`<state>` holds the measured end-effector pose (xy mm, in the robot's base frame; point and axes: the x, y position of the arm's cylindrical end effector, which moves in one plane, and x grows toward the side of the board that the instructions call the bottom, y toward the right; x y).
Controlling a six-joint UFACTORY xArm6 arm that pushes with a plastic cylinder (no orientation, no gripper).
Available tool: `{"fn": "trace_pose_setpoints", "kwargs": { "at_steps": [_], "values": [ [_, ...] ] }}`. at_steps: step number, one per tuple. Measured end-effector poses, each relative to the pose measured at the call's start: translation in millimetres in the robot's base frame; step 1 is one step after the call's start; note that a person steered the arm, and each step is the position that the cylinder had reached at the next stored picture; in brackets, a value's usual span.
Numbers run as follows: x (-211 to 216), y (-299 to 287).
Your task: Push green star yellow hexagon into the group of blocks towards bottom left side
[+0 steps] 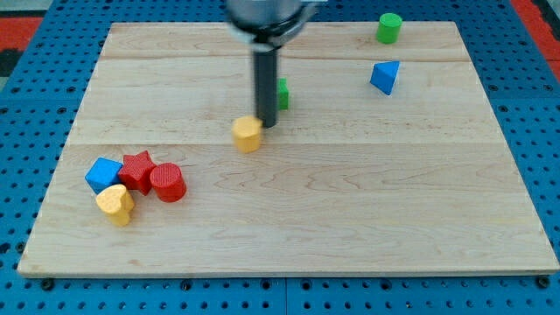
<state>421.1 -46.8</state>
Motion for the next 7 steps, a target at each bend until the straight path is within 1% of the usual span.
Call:
{"fn": "trace_pose_setpoints", "kwargs": {
  "at_steps": [1, 2, 3, 4, 5, 6, 7],
  "values": [
    [42.8, -46.0],
    [56.0, -62.3],
    [74.1, -92.9],
    [69.9, -66.5],
    [47.5, 13.7],
    [26.2, 43.2],
    [-41.8, 118.1]
  ]
}}
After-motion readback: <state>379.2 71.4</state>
